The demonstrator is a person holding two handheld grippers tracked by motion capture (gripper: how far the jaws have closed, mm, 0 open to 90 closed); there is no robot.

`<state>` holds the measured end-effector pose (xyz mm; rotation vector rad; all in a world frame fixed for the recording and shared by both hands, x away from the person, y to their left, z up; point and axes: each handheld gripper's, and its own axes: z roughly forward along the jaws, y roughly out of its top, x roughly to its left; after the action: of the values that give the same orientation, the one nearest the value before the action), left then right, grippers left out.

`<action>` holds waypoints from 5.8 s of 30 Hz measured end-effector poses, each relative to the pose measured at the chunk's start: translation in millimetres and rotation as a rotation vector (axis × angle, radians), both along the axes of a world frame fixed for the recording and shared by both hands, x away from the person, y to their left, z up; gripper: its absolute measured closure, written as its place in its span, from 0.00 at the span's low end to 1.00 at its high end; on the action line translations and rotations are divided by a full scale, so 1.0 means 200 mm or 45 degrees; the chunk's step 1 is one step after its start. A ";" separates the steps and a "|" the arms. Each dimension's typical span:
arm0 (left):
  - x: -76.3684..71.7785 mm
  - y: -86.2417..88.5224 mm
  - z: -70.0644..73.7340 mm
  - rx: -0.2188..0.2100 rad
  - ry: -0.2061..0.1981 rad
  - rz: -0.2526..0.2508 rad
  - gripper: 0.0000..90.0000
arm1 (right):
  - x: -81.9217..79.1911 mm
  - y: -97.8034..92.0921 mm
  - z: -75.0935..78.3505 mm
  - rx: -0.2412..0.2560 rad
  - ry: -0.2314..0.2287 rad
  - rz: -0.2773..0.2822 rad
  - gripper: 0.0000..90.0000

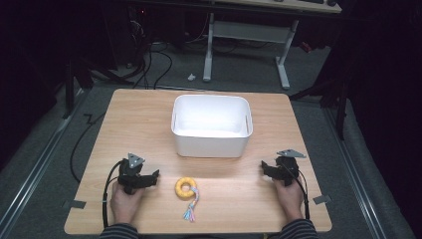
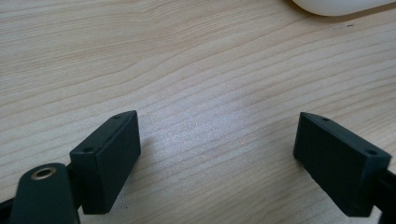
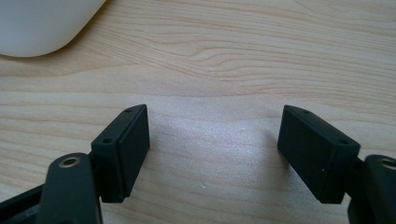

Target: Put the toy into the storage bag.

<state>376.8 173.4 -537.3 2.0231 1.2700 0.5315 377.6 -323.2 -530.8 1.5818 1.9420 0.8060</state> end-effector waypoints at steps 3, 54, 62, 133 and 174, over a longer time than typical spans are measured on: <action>0.00 0.00 0.00 0.000 0.000 0.001 0.17 | 0.00 0.00 0.00 -0.004 -0.001 0.015 0.28; -0.03 0.01 0.17 -0.061 0.047 -0.070 0.30 | -0.02 0.01 0.00 -0.004 -0.003 0.046 0.28; -0.05 -0.05 0.19 0.001 0.069 -0.124 0.30 | -0.02 0.01 0.00 -0.004 -0.003 0.047 0.28; -0.08 -0.58 0.17 0.284 0.296 -0.462 0.70 | -0.03 0.01 0.00 -0.004 -0.004 0.064 0.29; -0.10 -0.48 0.44 0.076 0.244 -0.484 0.75 | -0.03 0.01 0.00 -0.002 -0.004 0.070 0.29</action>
<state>356.3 77.9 -450.0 2.3366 0.9450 0.2013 372.2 -321.2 -530.9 1.5309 1.9914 0.8283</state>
